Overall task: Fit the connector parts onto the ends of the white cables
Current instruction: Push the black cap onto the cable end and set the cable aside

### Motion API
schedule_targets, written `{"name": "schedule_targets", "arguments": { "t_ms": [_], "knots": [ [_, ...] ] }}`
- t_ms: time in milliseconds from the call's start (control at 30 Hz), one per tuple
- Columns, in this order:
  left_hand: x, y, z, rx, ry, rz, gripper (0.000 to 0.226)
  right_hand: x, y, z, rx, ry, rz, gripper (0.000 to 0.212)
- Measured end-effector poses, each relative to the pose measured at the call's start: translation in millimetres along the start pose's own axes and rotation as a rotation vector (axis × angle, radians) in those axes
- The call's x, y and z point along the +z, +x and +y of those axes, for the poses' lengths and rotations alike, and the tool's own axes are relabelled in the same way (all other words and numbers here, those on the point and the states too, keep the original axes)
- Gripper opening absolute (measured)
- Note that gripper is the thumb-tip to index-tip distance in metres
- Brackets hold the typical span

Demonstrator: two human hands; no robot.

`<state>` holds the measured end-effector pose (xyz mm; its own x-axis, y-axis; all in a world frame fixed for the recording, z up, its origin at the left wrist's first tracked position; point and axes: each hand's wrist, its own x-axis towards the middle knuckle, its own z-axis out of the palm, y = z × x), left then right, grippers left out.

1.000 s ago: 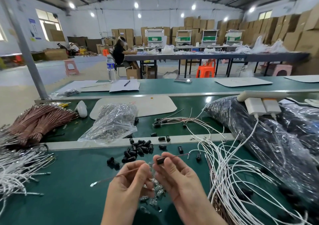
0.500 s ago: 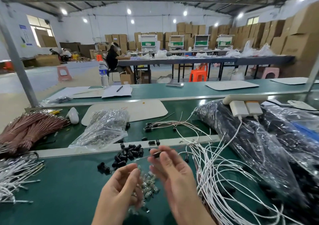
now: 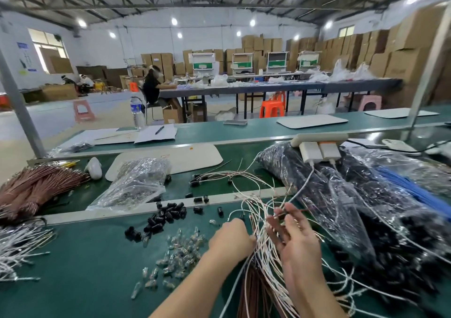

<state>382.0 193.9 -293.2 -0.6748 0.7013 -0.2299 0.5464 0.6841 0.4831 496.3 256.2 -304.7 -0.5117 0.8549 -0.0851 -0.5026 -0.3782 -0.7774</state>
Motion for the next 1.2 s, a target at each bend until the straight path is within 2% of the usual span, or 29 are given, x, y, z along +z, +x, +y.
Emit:
{"name": "schedule_targets", "arguments": {
  "t_ms": [167,267,433,500,667,800,867,900,967,1033,1200],
  "knots": [
    [4,7,5,-0.016,0.034,0.011,0.032,-9,-5,3,-0.010,-0.125,-0.014,0.025],
    [1,4,8,0.040,-0.011,0.081,0.035,-9,-7,0,-0.019,-0.105,-0.035,0.025],
    [-44,-18,8,0.192,-0.301,0.332,0.034,-7,-9,-7,0.044,0.176,-0.037,0.023],
    [-69,-29,2,0.198,-0.424,0.369,0.034,-3,-11,-7,0.065,0.223,-0.039,0.024],
    [-130,-58,-31,0.243,-0.737,0.491,0.029,15,-16,0,0.083,0.199,-0.041,0.025],
    [-161,-84,-81,0.250,-1.113,0.617,0.023,28,-18,8,0.070,0.159,-0.072,0.024],
    [-155,-91,-111,0.154,-1.026,0.664,0.030,34,-16,14,0.086,0.117,-0.090,0.023],
    [-148,-92,-127,0.076,-0.863,0.673,0.033,38,-16,18,0.104,0.092,-0.097,0.023],
    [-127,-91,-156,-0.042,-0.414,0.572,0.032,44,-16,27,0.149,0.020,-0.122,0.022],
    [-111,-91,-174,-0.035,-0.111,0.430,0.021,50,-16,38,0.197,-0.087,-0.170,0.022],
    [-119,-92,-172,0.176,-0.111,0.337,0.007,69,-15,58,0.309,-0.302,-0.272,0.020]
  ]
}}
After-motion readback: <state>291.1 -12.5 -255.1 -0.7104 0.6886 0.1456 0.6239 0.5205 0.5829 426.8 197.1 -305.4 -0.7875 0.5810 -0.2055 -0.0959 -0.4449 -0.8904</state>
